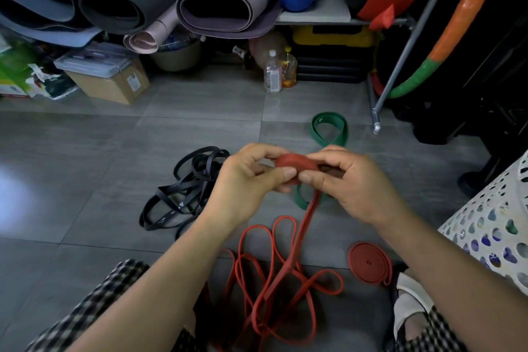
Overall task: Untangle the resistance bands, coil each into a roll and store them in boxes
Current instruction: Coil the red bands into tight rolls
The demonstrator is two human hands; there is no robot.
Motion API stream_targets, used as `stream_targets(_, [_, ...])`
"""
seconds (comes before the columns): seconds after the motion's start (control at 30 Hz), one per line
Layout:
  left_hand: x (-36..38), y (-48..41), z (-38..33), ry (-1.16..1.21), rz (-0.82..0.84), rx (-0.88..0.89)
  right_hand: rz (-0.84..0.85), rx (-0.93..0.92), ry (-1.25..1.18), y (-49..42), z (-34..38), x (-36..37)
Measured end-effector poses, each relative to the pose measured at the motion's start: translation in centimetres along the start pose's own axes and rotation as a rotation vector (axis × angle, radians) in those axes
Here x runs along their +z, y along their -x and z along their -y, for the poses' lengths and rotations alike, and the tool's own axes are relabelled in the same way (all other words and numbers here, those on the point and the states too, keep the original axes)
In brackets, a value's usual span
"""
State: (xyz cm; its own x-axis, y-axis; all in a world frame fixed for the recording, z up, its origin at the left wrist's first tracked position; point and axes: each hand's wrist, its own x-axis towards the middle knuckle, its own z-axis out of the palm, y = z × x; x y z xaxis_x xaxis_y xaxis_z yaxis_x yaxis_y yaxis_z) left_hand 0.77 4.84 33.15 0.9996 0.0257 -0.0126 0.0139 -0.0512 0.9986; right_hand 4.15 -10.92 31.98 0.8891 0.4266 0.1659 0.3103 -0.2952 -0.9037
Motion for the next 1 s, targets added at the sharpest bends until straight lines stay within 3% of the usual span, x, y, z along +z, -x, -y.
stream_targets(0.1, [0.2,0.1,-0.2,0.292,0.013,-0.051,-0.042,0.059,-0.232,0.1,0.1,0.4])
stream_targets(0.2, [0.1,0.2,-0.2,0.443,0.078,-0.112,-0.046,0.073,-0.286,0.2,0.1,0.5])
stream_targets(0.27, [-0.5,-0.2,-0.1,0.168,0.104,-0.101,-0.018,0.046,-0.104,0.0,0.0,-0.2])
stream_targets(0.33, [-1.1,-0.6,0.3,-0.356,0.099,0.016,0.024,-0.009,0.209,0.0,-0.5,-0.7])
stream_targets(0.4, [-0.9,-0.7,0.5,-0.484,0.089,0.082,0.046,-0.051,0.394,0.1,-0.9,-0.7])
stream_targets(0.47, [-0.7,-0.5,0.3,-0.334,0.069,0.068,0.021,-0.051,0.292,0.2,-0.5,-0.5])
stream_targets(0.6, [-0.5,-0.2,-0.1,0.148,-0.009,0.012,-0.073,0.085,-0.264,0.0,0.1,-0.2])
stream_targets(0.73, [0.8,0.5,0.5,0.487,0.044,-0.123,-0.133,0.128,-0.383,0.1,0.1,0.3])
stream_targets(0.8, [0.4,0.3,0.4,0.332,0.093,-0.140,-0.116,0.107,-0.275,0.0,0.1,-0.3])
stream_targets(0.9, [-0.6,-0.4,0.4,-0.257,0.133,0.057,-0.029,-0.028,0.218,0.1,-0.7,-0.8])
stream_targets(1.0, [-0.4,-0.4,0.1,-0.228,0.111,0.085,-0.013,-0.028,0.188,0.2,-0.3,-0.5])
